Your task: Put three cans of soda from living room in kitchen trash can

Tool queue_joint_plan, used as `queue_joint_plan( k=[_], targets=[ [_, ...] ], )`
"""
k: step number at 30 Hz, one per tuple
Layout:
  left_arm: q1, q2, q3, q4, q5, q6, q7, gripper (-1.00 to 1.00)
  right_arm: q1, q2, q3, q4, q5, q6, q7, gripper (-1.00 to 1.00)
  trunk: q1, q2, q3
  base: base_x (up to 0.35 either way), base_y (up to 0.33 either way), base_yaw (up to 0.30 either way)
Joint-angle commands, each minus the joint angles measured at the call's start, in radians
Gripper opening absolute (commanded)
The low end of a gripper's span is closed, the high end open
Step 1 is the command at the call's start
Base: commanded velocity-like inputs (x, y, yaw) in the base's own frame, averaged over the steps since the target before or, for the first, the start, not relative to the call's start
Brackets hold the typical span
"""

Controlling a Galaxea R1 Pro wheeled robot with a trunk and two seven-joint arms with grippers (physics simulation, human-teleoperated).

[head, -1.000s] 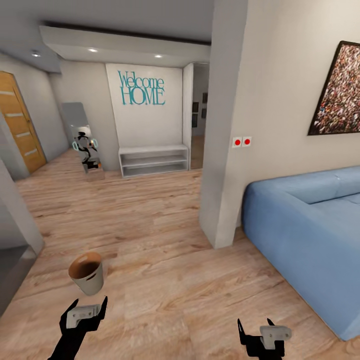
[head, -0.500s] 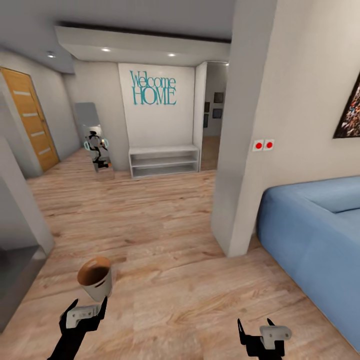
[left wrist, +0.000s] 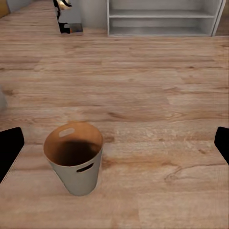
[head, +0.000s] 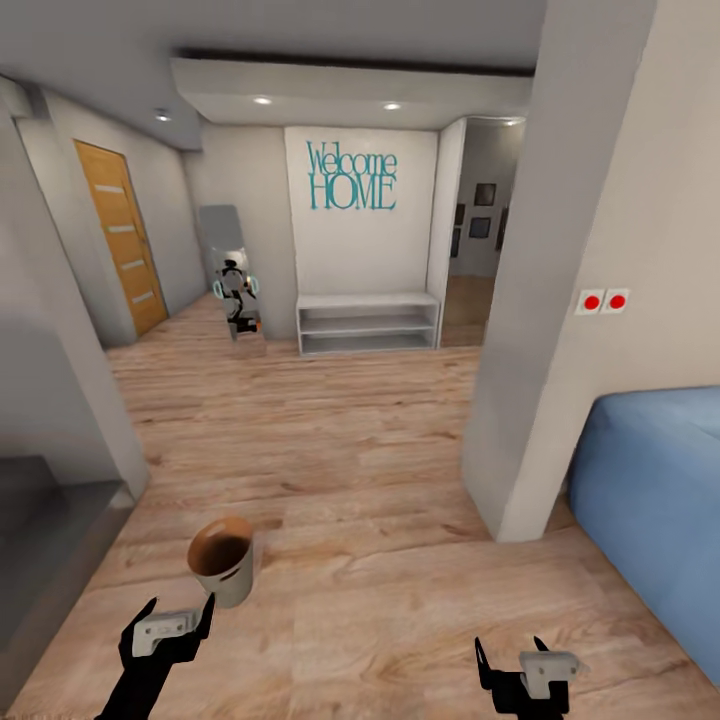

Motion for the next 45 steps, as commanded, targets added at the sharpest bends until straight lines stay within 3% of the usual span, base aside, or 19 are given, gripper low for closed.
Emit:
queue_joint_plan(
  k=[1, 18, 33, 45],
  targets=[
    [0.0, 0.0, 0.0, 0.0, 0.0, 0.0, 0.0, 1.0, 0.0, 0.0, 0.0, 0.0, 0.0, 0.0, 0.0, 1.0, 0.0, 0.0, 0.0, 0.22, 0.002, 0.256],
    [0.0, 0.001, 0.0, 0.0, 0.001, 0.0, 0.0, 1.0, -0.001, 0.0, 0.0, 0.012, 0.001, 0.0, 0.0, 1.0, 0.0, 0.0, 0.0, 0.207, 0.0, 0.248],
    [0.0, 0.001, 0.0, 0.0, 0.001, 0.0, 0.0, 1.0, -0.016, 0.0, 0.003, 0.017, 0.0, 0.001, -0.002, 1.0, 0.0, 0.0, 0.0, 0.184, 0.0, 0.036],
    [0.0, 0.0, 0.0, 0.0, 0.002, 0.0, 0.0, 1.0, -0.016, 0.001, 0.003, 0.023, 0.0, 0.002, -0.003, 1.0, 0.0, 0.0, 0.0, 0.166, 0.0, 0.202]
  ],
)
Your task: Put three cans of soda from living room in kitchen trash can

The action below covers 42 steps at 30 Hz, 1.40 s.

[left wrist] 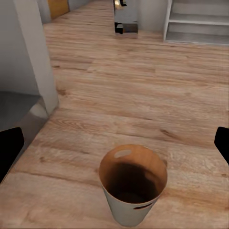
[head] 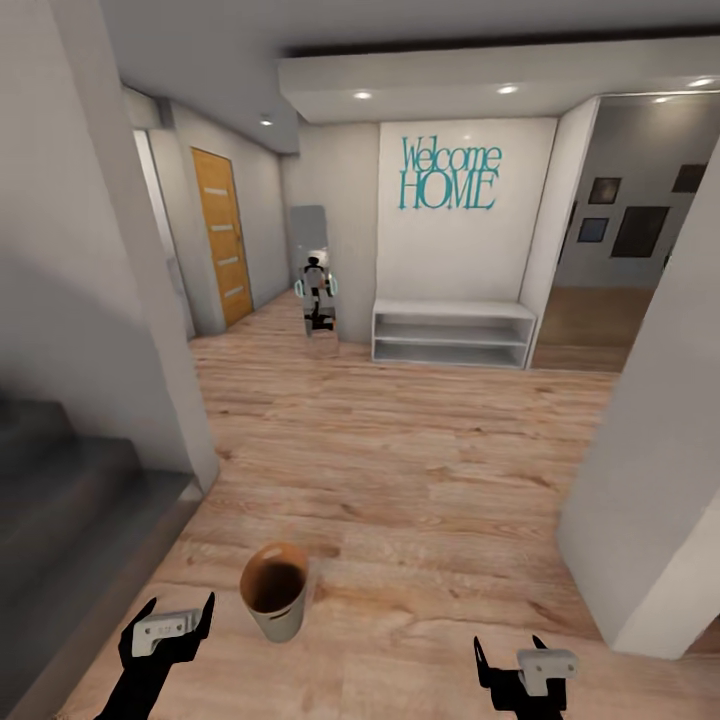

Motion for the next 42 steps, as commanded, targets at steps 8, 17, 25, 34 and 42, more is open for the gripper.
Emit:
queue_joint_plan(
  k=[8, 17, 25, 34, 42],
  targets=[
    [0.0, 0.0, 0.0, 0.0, -0.001, 0.0, 0.001, 1.0, 0.0, 0.0, 0.0, 0.001, 0.0, 0.0, 0.0, 1.0, 0.0, 0.0, 0.0, 0.149, 0.0, 0.251],
    [0.0, -0.002, 0.0, 0.001, 0.0, 0.0, 0.001, 1.0, -0.038, -0.001, 0.001, -0.005, 0.004, 0.001, 0.003, 1.0, 0.0, 0.0, 0.0, 0.13, 0.0, 0.253],
    [0.0, -0.002, 0.0, 0.0, 0.001, 0.0, 0.002, 1.0, -0.051, -0.001, 0.003, -0.01, 0.002, 0.003, 0.007, 1.0, 0.0, 0.0, 0.0, 0.113, 0.0, 0.247],
    [0.0, -0.002, 0.0, 0.0, 0.001, 0.0, 0.002, 1.0, -0.052, -0.001, 0.004, -0.008, 0.002, 0.003, 0.006, 1.0, 0.0, 0.0, 0.0, 0.106, 0.0, 0.248],
    [0.0, -0.002, 0.0, 0.0, 0.001, 0.0, 0.002, 1.0, -0.052, -0.001, 0.005, -0.005, 0.002, 0.003, 0.007, 1.0, 0.0, 0.0, 0.0, 0.101, -0.001, 0.248]
  ],
)
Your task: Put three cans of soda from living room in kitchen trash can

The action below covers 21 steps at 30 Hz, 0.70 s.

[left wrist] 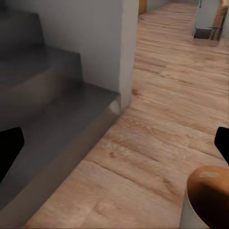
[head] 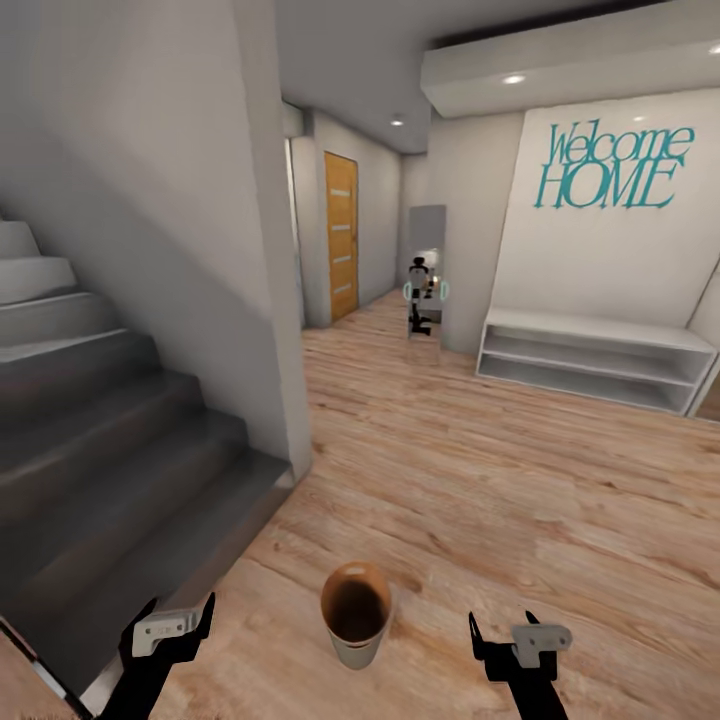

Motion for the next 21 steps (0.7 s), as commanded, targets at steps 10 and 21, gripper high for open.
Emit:
queue_joint_plan(
  k=[10, 21],
  targets=[
    [0.0, 0.0, 0.0, 0.0, 0.0, -0.001, 0.0, 1.0, 0.0, 0.0, 0.0, 0.001, 0.0, 0.0, 0.002, 1.0, 0.0, 0.0, 0.0, 0.097, -0.069, 0.248],
    [0.0, 0.0, 0.0, 0.0, 0.0, -0.001, 0.0, 1.0, 0.0, 0.0, 0.0, 0.003, -0.001, 0.0, 0.003, 1.0, 0.0, 0.0, 0.0, 0.037, -0.159, 0.208]
  ],
)
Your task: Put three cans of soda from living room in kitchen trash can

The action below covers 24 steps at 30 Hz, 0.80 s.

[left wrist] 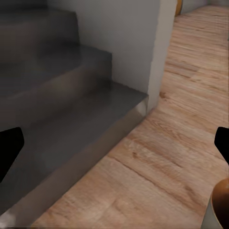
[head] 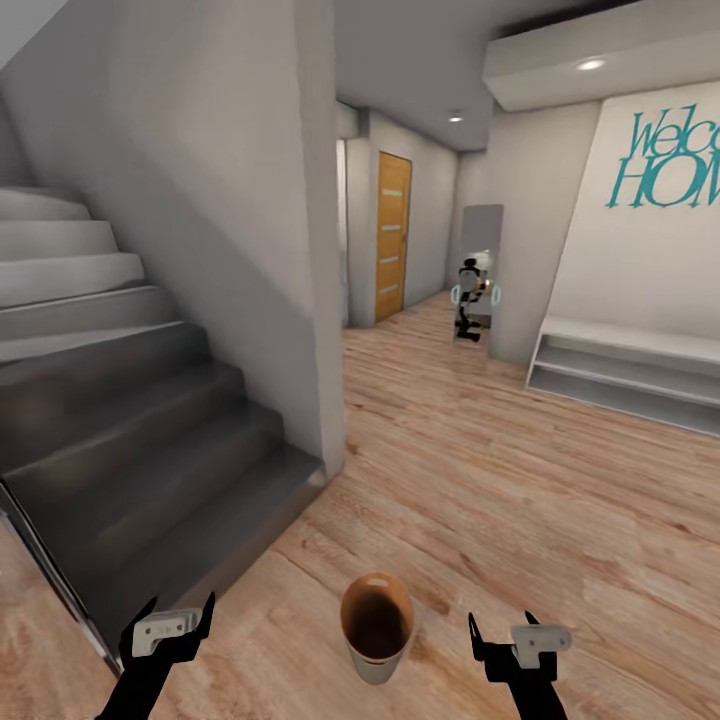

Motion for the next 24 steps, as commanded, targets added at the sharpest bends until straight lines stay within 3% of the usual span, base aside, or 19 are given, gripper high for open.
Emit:
queue_joint_plan(
  k=[1, 14, 24],
  targets=[
    [0.0, 0.0, 0.0, 0.0, 0.0, 0.0, 0.0, 1.0, 0.0, 0.0, 0.0, 0.0, 0.0, 0.0, 0.0, 1.0, 0.0, 0.0, 0.0, 0.006, -0.18, 0.08],
    [0.001, 0.0, 0.0, 0.0, 0.001, 0.001, -0.001, 1.0, 0.0, 0.0, 0.0, 0.001, 0.0, 0.0, 0.001, 1.0, 0.0, 0.0, 0.0, 0.001, -0.148, 0.019],
    [0.0, 0.002, 0.0, 0.0, 0.002, 0.001, -0.001, 1.0, 0.0, 0.0, 0.003, 0.007, 0.0, 0.0, 0.0, 1.0, 0.0, 0.0, 0.0, 0.055, -0.008, 0.202]
  ],
)
